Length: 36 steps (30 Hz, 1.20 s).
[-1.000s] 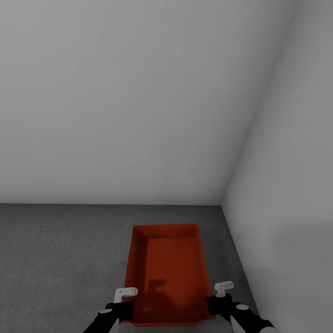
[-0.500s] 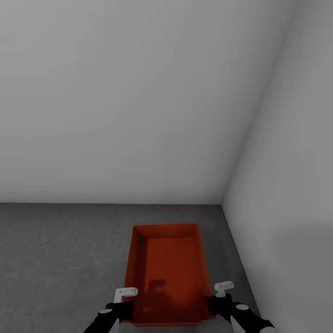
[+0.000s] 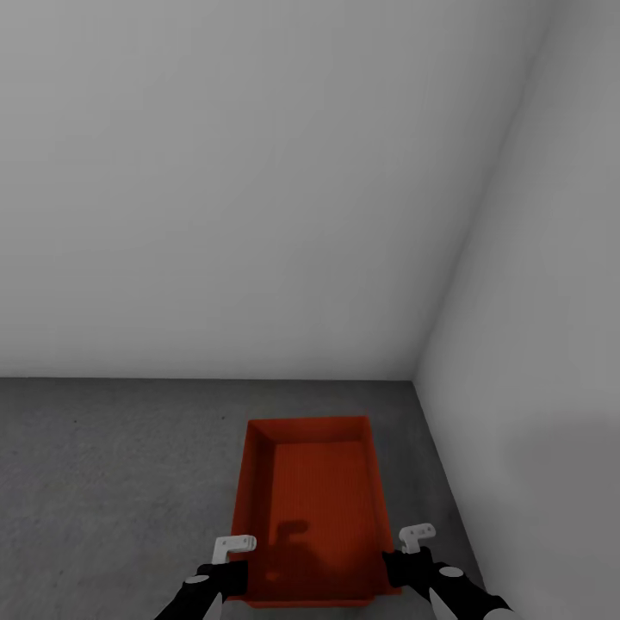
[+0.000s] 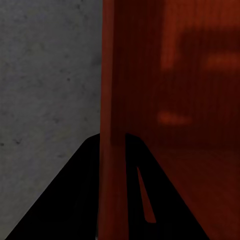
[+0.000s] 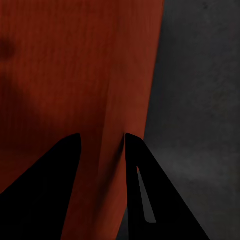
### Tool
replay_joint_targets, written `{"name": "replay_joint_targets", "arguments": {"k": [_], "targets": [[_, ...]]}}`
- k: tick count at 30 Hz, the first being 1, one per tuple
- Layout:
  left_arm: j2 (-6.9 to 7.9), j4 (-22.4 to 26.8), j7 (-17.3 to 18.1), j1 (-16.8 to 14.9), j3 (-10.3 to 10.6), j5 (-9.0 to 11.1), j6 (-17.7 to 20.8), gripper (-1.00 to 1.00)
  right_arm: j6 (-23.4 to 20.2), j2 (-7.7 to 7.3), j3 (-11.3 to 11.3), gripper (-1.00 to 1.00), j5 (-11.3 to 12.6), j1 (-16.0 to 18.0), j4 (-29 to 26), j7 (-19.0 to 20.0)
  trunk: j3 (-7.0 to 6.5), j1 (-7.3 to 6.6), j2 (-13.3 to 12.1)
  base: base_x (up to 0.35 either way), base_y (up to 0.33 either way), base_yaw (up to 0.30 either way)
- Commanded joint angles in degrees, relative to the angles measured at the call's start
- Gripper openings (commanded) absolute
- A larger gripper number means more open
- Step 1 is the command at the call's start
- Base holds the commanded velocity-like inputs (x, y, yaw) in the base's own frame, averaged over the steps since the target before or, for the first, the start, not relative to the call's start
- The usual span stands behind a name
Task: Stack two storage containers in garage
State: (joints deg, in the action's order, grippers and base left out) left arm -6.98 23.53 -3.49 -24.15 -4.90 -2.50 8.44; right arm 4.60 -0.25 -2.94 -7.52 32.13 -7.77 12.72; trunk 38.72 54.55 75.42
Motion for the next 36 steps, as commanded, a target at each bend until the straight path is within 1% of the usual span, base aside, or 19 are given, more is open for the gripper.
{"name": "replay_joint_targets", "arguments": {"k": [1, 15, 28, 36], "targets": [[0.39, 0.02, -0.12, -0.02, -0.9, -0.22, 0.37, -1.0, 0.32, -0.01, 0.83, -1.0, 0.28, 0.04, -0.14, 0.64, 0.22, 0.22, 0.44, 0.0, 0.0, 0.0], [0.39, 0.02, -0.12, -0.02, -0.9, -0.22, 0.35, -1.0, 0.32, -0.01, 0.83, -1.0, 0.31, 0.04, -0.14, 0.64, 2.74, 3.3, 6.06, 0.0, 0.0, 0.0], [0.39, 0.02, -0.12, -0.02, -0.9, -0.22, 0.35, -1.0, 0.32, -0.01, 0.83, -1.0, 0.31, 0.04, -0.14, 0.64, 2.74, 3.3, 6.06, 0.0, 0.0, 0.0], [0.39, 0.02, -0.12, -0.02, -0.9, -0.22, 0.35, -1.0, 0.32, -0.01, 0.83, -1.0, 0.31, 0.04, -0.14, 0.64, 4.17, 5.05, 9.26, 0.0, 0.0, 0.0]]}}
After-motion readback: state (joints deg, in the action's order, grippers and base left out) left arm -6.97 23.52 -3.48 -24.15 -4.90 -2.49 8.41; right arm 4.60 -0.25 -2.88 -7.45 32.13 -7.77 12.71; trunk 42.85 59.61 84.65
